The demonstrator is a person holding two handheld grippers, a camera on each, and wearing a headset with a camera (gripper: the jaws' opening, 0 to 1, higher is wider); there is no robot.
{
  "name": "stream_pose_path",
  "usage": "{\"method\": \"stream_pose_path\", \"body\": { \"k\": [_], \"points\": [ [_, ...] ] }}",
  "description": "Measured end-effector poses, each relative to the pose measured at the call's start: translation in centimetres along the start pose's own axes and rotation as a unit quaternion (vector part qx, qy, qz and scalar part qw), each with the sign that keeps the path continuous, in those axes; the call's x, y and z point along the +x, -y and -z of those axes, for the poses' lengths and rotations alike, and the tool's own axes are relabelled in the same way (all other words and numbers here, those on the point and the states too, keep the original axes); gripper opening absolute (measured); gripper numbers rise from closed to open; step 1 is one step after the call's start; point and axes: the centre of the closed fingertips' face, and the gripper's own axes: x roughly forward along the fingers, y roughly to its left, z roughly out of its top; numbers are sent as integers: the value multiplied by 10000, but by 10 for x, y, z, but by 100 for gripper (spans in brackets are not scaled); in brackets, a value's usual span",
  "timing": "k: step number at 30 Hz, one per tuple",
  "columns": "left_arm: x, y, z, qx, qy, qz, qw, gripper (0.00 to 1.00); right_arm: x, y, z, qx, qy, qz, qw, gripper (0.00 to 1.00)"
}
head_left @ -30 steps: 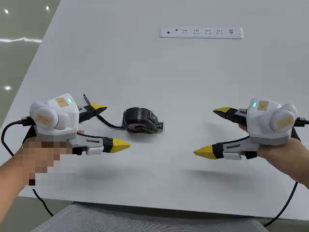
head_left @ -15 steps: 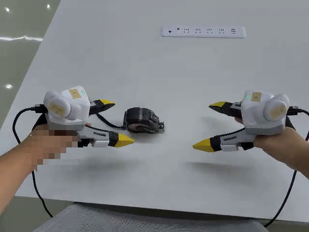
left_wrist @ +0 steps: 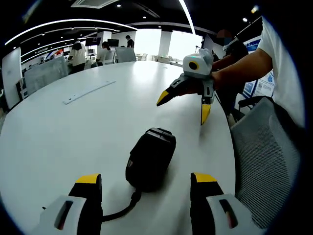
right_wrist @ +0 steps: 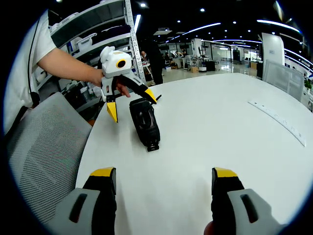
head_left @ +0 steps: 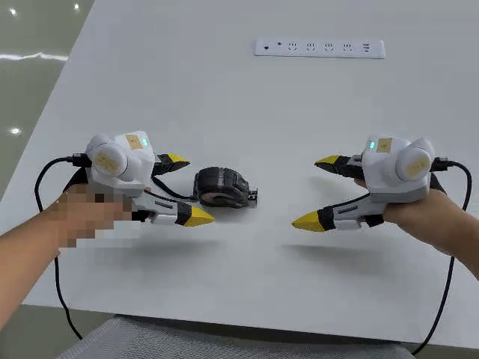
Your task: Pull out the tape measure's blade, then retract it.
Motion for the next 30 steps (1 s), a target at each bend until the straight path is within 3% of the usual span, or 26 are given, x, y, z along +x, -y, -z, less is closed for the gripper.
{"method": "stream_pose_path", "body": {
  "k": [30],
  "points": [
    [21,1,0,538,-230,426,9974,37,18,-6,1,23,-54,-159,9999,73]
  ]
}}
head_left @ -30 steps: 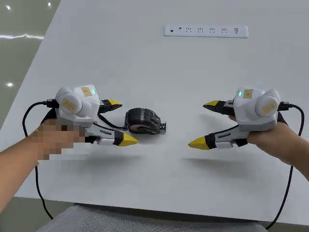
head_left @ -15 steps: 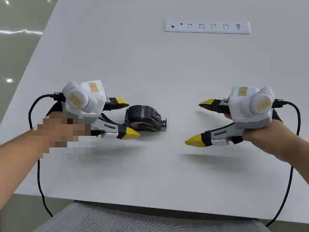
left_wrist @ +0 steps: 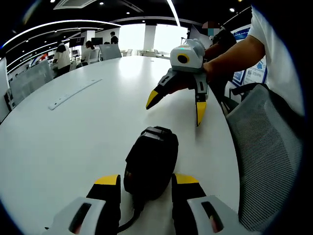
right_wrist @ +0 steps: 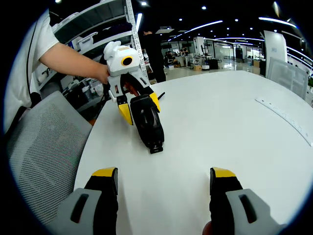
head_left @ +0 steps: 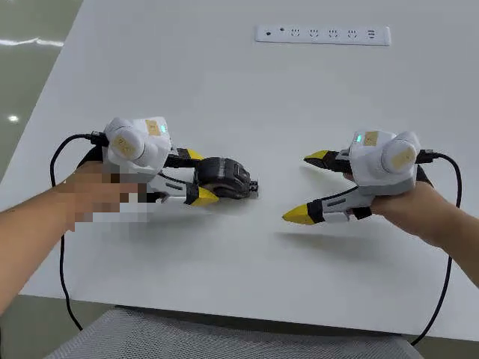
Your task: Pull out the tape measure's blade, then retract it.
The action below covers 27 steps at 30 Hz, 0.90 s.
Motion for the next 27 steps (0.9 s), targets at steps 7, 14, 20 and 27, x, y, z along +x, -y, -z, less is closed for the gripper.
{"method": "stream_pose_path", "body": {
  "k": [7,14,20,27],
  "points": [
    [2,2,-1,104,-34,86,9999,33,3,-1,-1,5,12,-24,10000,72],
    [4,1,-2,188,-57,121,9997,32,7,-2,-1,-15,18,-60,10000,71],
    [5,1,0,408,-185,118,9989,31,11,-5,-4,-52,59,-113,9999,68],
    [5,1,2,573,-343,141,9977,30,17,-5,-7,-147,122,-99,9998,65]
  ]
}}
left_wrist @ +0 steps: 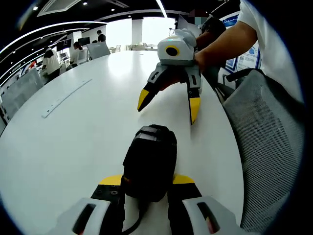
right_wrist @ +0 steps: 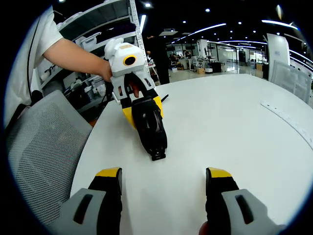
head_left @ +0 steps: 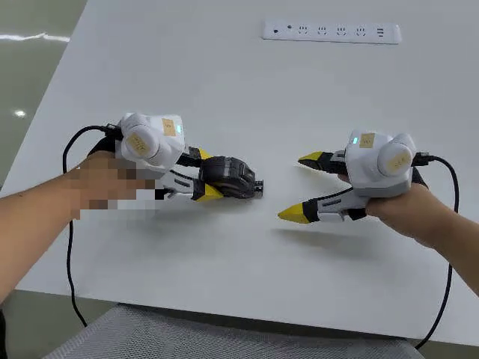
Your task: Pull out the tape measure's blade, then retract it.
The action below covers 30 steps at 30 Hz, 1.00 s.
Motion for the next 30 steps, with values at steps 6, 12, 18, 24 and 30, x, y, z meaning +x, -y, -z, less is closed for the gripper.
{"method": "stream_pose_path", "body": {
  "k": [6,12,18,24,30],
  "points": [
    [0,0,1,162,-96,28,9998,29,5,1,-1,-86,35,41,9999,60],
    [0,1,2,335,-155,57,9993,29,14,-4,-1,-274,76,4,9996,52],
    [0,0,2,418,-194,76,9989,29,21,-5,-2,-341,139,-3,9993,46],
    [0,0,1,386,-190,78,9990,29,28,-5,-2,-402,141,-39,9991,41],
    [0,0,1,351,-172,84,9992,29,34,-5,-3,-446,163,-68,9988,36]
  ]
}}
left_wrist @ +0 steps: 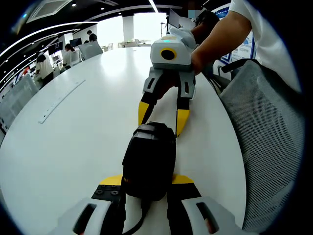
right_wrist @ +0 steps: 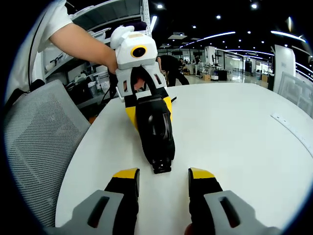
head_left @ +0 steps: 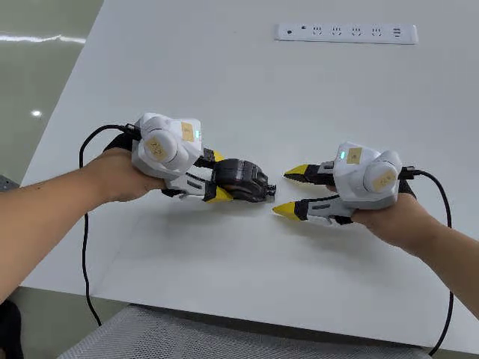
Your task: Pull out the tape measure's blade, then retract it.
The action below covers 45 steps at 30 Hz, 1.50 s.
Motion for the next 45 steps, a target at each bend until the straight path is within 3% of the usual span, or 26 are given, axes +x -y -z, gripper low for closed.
{"method": "stream_pose_path", "body": {
  "k": [7,18,45],
  "points": [
    [-1,0,1,-13,-3,22,10000,29,6,-1,-3,-47,37,-49,10000,26],
    [-2,0,2,-29,12,55,10000,29,12,-2,-1,-119,-14,-111,9999,18],
    [-2,-1,4,-64,-2,76,10000,29,21,-9,-4,-271,33,-369,9989,12]
  ]
}}
